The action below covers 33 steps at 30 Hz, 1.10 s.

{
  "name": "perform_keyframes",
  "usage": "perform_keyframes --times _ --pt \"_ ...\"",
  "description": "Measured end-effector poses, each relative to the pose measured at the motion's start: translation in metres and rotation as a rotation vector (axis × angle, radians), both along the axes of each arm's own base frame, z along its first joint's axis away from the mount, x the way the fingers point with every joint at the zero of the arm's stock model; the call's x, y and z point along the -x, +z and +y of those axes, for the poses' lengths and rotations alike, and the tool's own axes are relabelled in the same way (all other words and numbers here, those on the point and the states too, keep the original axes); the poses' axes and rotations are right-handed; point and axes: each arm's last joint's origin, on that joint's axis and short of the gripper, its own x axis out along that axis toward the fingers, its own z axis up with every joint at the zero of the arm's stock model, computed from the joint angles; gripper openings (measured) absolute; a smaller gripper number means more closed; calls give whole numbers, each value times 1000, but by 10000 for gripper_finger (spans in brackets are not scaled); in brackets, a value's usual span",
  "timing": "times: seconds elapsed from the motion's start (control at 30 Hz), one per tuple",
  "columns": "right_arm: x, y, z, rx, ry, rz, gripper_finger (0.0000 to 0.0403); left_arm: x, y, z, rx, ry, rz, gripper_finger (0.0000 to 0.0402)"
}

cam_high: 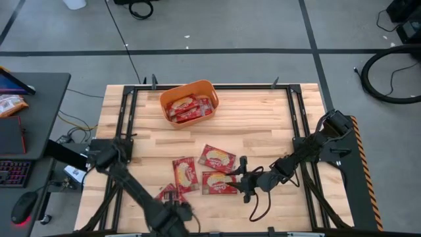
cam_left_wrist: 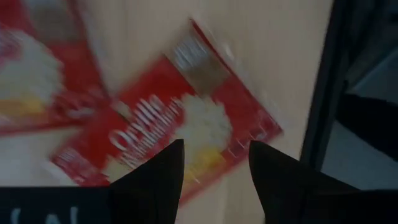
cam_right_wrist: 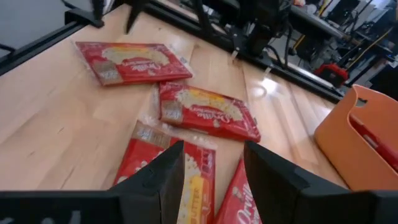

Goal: Sort popcorn bags into baskets
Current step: Put the red popcorn bag into the orange bin

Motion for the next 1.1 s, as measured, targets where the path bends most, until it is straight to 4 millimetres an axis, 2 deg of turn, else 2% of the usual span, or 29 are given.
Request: perform_keyframes --times 0.17,0.33,0.6,0.9,1.1 --pt "-5 1 -8 -12 -11 -3 169 11 -18 -15 -37 -18 38 183" --pt "-8 0 -12 -26 4 5 169 17 -24 -22 -25 -38 82 183" --pt "-10 0 -14 -33 19 11 169 38 -30 -20 -187 -125 180 183" --pt "-10 0 -14 -38 23 11 169 43 -44 -24 -281 -318 215 183" --pt "-10 1 -13 -45 25 7 169 45 -55 -25 -339 -376 241 183"
